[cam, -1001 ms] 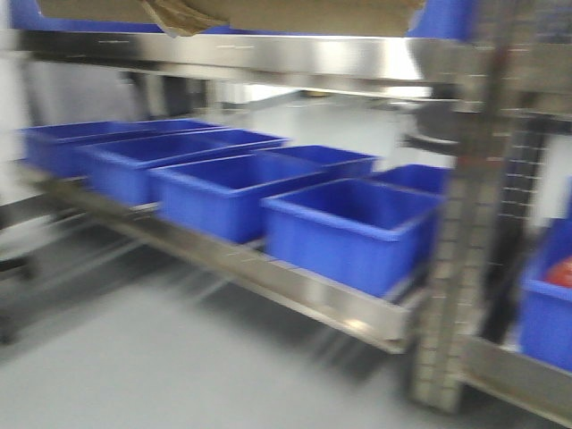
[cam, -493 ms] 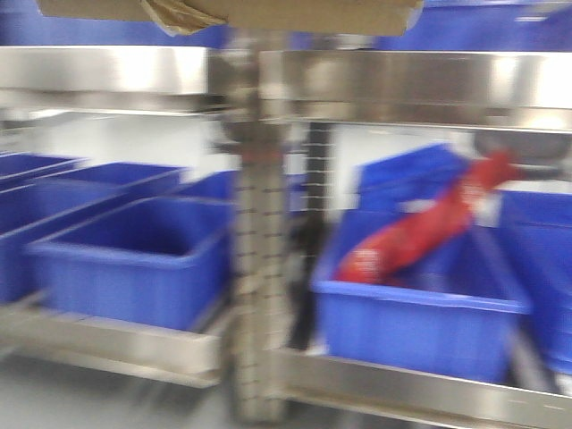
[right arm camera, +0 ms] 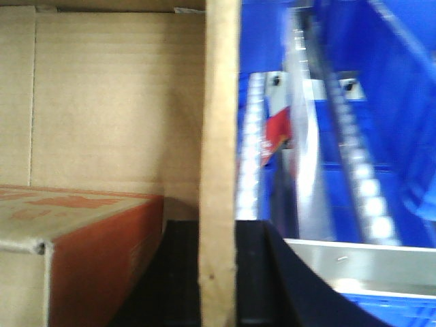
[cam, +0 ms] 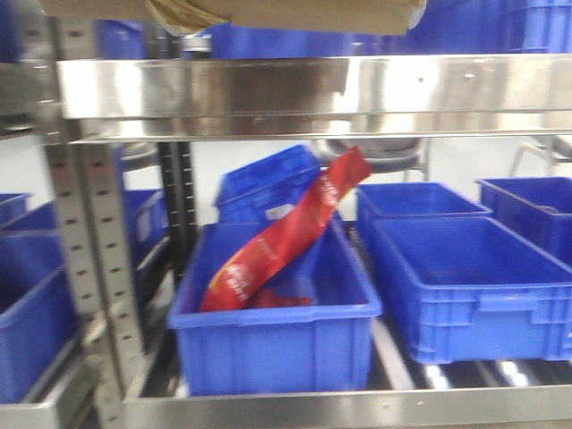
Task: Stack two boxes on right shelf middle
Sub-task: 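Carry the boxes to the steel shelf rack with blue bins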
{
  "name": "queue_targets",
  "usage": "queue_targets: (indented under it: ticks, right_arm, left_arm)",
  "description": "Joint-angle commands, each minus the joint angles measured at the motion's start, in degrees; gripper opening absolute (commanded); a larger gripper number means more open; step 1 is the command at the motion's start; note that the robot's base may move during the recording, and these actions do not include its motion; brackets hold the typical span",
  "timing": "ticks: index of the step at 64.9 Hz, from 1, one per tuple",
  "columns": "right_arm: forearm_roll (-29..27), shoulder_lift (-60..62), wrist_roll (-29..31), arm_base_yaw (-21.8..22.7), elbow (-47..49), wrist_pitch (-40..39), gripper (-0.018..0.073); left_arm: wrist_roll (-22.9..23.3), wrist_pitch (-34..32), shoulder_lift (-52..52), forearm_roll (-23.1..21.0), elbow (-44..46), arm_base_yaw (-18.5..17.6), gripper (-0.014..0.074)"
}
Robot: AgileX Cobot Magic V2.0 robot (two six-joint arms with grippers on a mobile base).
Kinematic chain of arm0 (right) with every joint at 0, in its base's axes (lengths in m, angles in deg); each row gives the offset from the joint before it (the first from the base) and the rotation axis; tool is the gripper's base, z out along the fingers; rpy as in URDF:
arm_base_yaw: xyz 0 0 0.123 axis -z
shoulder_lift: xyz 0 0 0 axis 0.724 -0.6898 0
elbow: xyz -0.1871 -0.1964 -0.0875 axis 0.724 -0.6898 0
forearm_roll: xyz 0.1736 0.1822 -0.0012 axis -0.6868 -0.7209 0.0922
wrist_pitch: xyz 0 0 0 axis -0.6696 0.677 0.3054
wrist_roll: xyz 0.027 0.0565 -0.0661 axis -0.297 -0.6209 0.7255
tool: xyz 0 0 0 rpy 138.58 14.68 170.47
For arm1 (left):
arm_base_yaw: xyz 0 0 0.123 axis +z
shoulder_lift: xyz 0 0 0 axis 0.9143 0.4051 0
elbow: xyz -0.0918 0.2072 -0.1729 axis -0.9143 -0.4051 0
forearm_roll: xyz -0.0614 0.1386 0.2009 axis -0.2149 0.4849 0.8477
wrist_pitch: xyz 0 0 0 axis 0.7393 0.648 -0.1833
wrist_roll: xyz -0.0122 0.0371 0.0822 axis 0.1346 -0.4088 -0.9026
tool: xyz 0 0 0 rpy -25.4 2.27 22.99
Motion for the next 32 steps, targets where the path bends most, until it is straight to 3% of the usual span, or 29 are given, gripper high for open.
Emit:
queue_targets:
  ticks: [1,32]
  right_arm:
    - [2.22,1.10,0.10,0.34,0.66,-2.19,-0.0162]
    - [2.22,1.10,0.10,0.34,0.66,-2.19,-0.0162]
  left_arm:
    - [0.11,-0.89,-0.95,3.65,0.34,0.30,-0.0111]
    - [0.11,-0.89,-0.95,3.65,0.34,0.30,-0.0111]
